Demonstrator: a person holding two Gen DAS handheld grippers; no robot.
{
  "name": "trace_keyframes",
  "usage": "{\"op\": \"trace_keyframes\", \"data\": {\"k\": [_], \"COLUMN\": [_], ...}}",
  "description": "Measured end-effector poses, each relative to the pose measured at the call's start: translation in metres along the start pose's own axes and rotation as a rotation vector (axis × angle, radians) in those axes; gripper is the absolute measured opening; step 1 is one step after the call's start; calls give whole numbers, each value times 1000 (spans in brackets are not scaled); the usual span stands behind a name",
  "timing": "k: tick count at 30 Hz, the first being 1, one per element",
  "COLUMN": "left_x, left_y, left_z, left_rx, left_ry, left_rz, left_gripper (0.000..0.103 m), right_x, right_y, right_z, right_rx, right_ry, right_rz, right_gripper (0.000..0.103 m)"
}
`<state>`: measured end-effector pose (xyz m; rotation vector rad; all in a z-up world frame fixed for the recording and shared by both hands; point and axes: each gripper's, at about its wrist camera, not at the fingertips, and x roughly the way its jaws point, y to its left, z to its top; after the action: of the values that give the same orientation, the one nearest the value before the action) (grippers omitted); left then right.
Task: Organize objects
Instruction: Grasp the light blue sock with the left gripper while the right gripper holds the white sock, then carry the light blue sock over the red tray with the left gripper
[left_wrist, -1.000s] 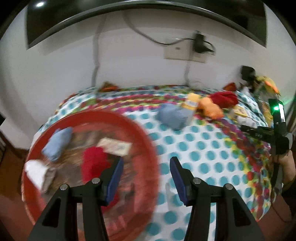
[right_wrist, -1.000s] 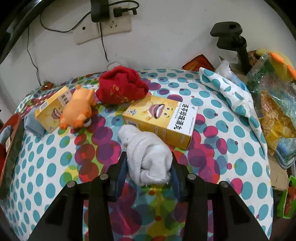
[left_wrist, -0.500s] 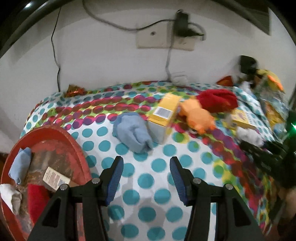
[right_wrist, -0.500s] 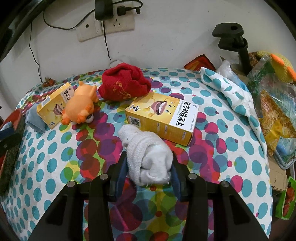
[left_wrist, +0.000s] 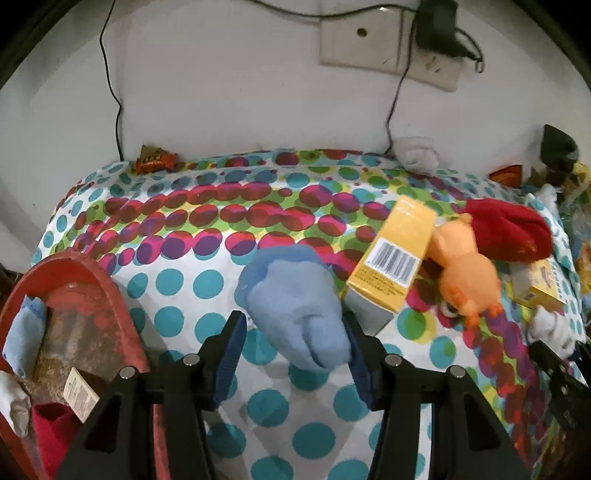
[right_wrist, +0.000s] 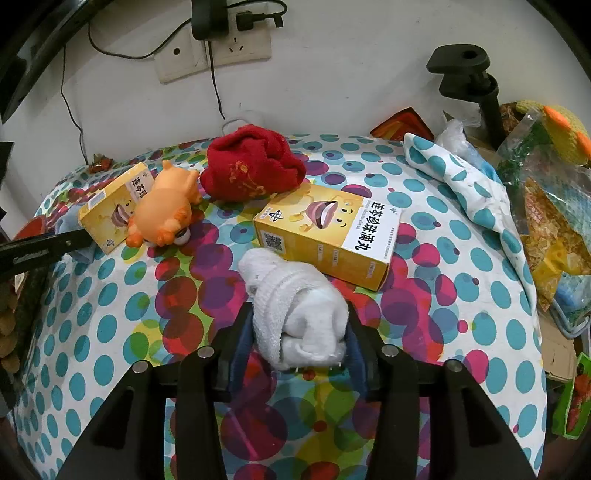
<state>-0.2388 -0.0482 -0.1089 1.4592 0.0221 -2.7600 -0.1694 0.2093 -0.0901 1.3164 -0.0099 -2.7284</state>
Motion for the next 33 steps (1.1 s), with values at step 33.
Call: {"op": "trace_keyframes", "data": {"k": [33], "left_x": [-28], "left_y": [-22], "left_z": [-52], "left_rx": [72], "left_ry": [-13], "left_rz": [-40], "left_gripper": [30], "right_x": [0], "right_y": [3], "right_z": [1], "right_rx": [-18], "right_ry": [7], "right_rz": [-9], "right_gripper": [47]}}
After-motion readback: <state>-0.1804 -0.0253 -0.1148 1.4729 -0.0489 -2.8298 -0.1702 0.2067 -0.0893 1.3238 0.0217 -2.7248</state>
